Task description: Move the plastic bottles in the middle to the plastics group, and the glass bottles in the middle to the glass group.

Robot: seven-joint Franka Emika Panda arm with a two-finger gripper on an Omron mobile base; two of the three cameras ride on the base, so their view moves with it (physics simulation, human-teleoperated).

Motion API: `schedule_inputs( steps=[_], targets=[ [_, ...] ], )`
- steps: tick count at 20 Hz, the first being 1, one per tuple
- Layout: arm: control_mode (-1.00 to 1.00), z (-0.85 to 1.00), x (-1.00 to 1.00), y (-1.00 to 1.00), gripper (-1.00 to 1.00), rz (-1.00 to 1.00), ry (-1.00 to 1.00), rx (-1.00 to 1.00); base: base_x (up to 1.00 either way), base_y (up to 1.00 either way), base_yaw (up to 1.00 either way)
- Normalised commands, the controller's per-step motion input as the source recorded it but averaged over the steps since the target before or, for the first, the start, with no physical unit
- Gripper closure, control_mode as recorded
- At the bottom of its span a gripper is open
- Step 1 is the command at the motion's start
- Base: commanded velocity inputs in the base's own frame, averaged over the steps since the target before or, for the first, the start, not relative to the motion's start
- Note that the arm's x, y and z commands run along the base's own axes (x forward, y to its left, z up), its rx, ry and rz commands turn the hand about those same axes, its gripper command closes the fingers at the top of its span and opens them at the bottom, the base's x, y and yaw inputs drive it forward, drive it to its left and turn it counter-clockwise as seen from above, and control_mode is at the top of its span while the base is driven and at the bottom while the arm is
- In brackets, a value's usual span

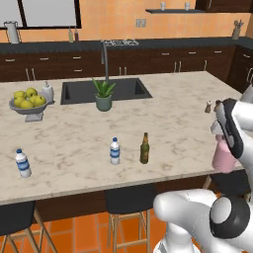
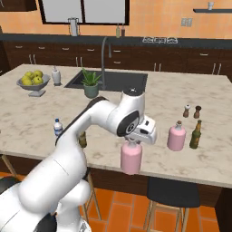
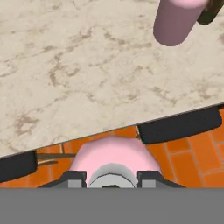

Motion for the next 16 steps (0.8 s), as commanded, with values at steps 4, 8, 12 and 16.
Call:
schedule_inputs(
  steps=[4, 8, 12, 16],
  targets=[
    [-1.00, 0.12, 0.68, -0.92, 1.00, -0.01, -0.03, 0.00, 0.00, 0.00, 0.00],
    [-1.00, 0.00, 0.61, -0.37, 1.00, 0.00, -0.09, -0.01, 0.00, 0.00, 0.00],
    [-1.00, -0.02, 0.11, -0.07, 1.00, 0.00, -0.12, -0.03, 0.00, 0.00, 0.00],
    [-1.00, -0.05, -0.05, -0.31, 1.00, 0.00, -0.01, 0.00, 0.00, 0.00, 0.00]
  ],
)
